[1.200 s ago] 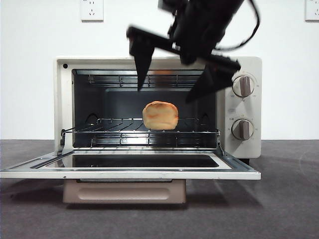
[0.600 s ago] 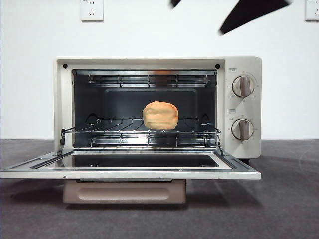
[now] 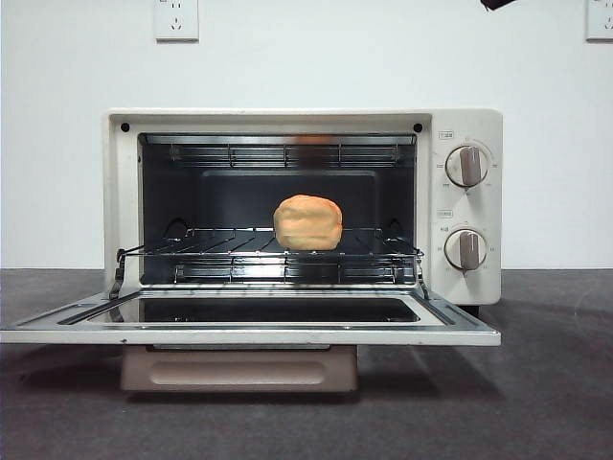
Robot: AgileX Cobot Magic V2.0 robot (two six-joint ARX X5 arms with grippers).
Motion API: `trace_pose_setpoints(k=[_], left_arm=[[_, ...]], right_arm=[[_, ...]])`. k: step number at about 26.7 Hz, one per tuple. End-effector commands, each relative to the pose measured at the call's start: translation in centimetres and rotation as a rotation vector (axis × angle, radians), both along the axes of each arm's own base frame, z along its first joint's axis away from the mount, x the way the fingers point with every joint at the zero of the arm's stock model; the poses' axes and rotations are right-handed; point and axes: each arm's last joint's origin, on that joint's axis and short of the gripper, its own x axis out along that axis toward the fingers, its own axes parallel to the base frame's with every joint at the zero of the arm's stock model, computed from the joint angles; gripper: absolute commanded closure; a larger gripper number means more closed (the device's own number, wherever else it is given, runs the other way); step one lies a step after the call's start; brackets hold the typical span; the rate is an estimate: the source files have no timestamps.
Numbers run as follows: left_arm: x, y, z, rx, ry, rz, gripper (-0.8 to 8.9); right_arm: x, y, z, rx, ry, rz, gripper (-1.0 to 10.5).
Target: The left arm flap open the oven, the right arm pick bread and place it into oven, the left arm flap close the oven
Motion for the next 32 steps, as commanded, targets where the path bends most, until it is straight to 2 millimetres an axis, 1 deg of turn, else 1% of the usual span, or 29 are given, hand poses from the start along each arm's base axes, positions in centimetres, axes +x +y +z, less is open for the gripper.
trace_pose_setpoints(k=[1, 10, 14, 17, 24, 28, 32], left_arm=[[0.1, -0.1, 0.2, -0.004, -0.008, -0.004, 7.97], [0.2, -0.1, 0.2, -0.008, -0.013, -0.002, 7.98], [1.0, -0.3, -0.2, -0.031, -0.038, 0.022, 7.98], [2.2, -0.3, -1.5, -0.039, -0.025, 0.067, 7.98], [5.2, 0.3, -5.7, -0.043, 0.060, 0.191, 7.99], [7.0, 0.6, -8.1, -0.058, 0.141, 0.196, 7.99], [8.7, 0.6, -9.9, -0.062, 0.212, 0.164, 7.99]], right_arm=[[0.0, 0.2, 0.5, 0.006, -0.026, 0.022, 4.6], [0.0, 0.2, 0.6, 0.010, -0.030, 0.020, 4.6], [0.0, 0.2, 0.6, 0.010, -0.029, 0.021, 4.6], [0.0, 0.2, 0.5, 0.010, -0.026, 0.023, 4.6], [-0.1, 0.2, 0.5, 0.004, -0.021, 0.023, 4.6], [-0.1, 0.1, 0.4, 0.000, -0.018, 0.023, 4.6], [-0.1, 0.1, 0.4, 0.000, -0.018, 0.024, 4.6]])
